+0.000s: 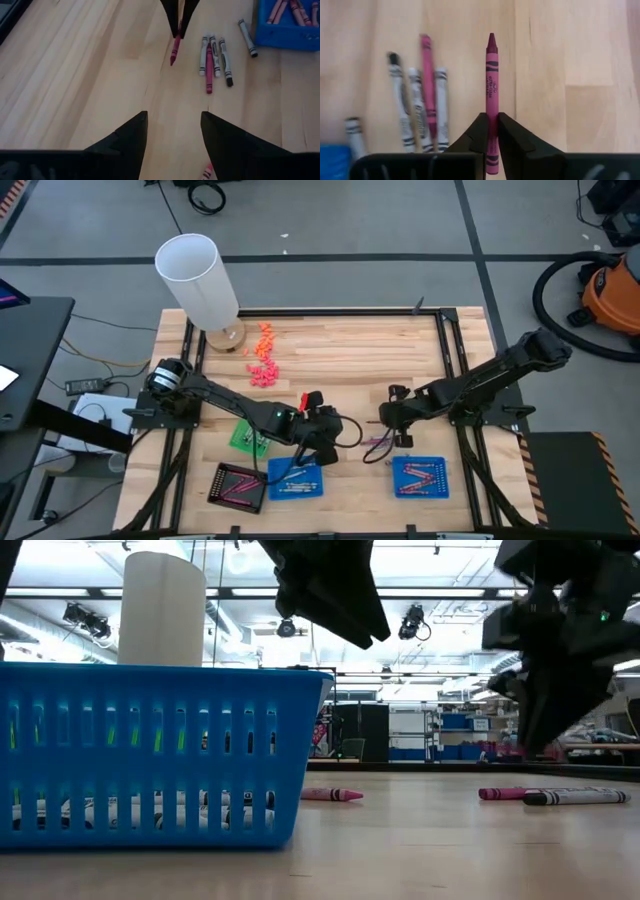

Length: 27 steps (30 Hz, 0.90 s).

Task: Sort crayons
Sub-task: Put the red crayon into the black basket

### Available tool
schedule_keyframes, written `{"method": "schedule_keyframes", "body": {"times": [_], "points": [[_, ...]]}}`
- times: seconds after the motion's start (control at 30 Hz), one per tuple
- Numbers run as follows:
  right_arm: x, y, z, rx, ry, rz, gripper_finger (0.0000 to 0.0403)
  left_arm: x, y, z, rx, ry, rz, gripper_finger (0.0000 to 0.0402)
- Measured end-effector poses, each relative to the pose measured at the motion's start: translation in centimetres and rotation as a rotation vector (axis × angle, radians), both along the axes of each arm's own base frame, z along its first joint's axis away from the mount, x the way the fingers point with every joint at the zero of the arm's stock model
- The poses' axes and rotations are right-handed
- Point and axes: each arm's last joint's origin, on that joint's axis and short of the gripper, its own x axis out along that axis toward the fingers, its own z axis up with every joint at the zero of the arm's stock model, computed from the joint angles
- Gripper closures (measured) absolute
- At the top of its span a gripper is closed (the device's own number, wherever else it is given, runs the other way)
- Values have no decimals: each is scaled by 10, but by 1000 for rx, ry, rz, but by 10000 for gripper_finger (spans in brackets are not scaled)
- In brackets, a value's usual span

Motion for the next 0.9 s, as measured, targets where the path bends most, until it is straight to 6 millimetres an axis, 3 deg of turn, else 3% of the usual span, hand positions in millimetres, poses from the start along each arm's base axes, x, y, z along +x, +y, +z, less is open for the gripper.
{"method": "schedule_keyframes", "body": {"times": [0.33,0.9], "points": [[-5,6,35,63,-177,39,363,8,-2,8,40,-91,-71,208],[-12,25,53,-108,-365,116,363,19,22,13,97,-127,-67,208]]}}
